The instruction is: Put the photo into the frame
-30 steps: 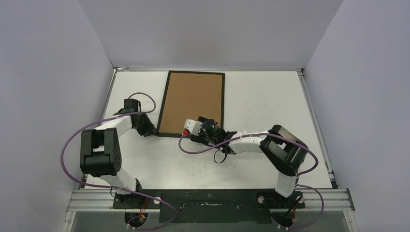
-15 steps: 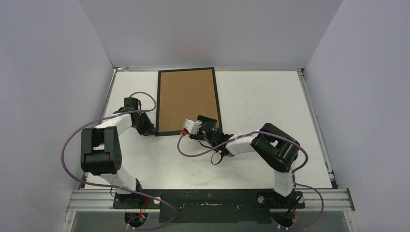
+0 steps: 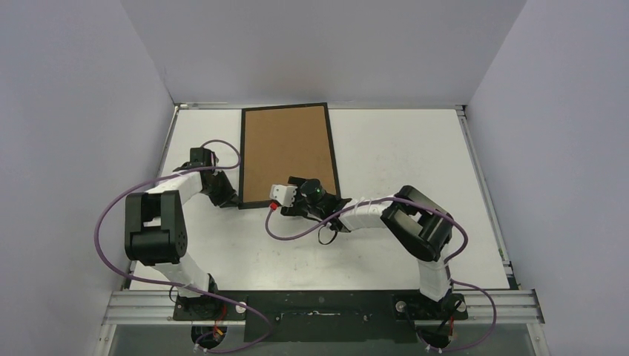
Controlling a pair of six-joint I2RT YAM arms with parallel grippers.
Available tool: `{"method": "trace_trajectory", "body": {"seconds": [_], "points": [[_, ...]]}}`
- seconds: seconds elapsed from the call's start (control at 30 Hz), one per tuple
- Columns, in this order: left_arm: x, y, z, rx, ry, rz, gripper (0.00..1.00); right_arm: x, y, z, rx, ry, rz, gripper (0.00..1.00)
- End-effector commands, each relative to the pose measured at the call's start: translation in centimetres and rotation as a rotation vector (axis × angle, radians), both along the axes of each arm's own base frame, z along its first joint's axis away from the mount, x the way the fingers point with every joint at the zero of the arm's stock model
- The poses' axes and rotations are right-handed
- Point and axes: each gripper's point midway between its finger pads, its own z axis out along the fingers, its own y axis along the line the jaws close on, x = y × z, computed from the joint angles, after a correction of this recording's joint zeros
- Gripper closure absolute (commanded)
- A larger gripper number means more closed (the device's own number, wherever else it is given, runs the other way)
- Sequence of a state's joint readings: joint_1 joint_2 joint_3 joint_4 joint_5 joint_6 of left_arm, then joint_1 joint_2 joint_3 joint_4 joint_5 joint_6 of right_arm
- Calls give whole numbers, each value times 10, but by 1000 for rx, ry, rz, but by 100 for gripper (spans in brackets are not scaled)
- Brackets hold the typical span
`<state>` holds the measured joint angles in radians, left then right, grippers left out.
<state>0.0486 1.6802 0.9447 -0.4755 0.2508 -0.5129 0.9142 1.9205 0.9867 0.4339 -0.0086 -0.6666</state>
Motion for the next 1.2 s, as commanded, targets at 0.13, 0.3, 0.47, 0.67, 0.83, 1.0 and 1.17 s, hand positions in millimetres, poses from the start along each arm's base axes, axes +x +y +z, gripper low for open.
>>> {"method": "trace_trajectory", "body": {"seconds": [0.13, 0.3, 0.47, 0.67, 0.83, 1.0, 1.17], "points": [[-55, 0, -37, 28, 232, -49, 85, -9, 29, -38, -91, 28, 98, 38], [-57, -1, -37, 24, 246, -63, 86, 4, 39, -30, -111, -58, 125, 38], [-61, -2, -38, 16, 259, -83, 86, 16, 47, -22, -128, -199, 141, 39], [-64, -4, -39, 7, 273, -95, 87, 36, 50, -16, -119, -319, 75, 39], [-68, -3, -39, 9, 280, -100, 88, 45, 51, -17, -109, -327, 51, 39], [-68, -3, -37, 9, 279, -102, 88, 55, 50, -8, -44, -337, -40, 39], [-69, -3, -37, 11, 282, -105, 88, 73, 41, 6, -6, -395, -182, 39]]}}
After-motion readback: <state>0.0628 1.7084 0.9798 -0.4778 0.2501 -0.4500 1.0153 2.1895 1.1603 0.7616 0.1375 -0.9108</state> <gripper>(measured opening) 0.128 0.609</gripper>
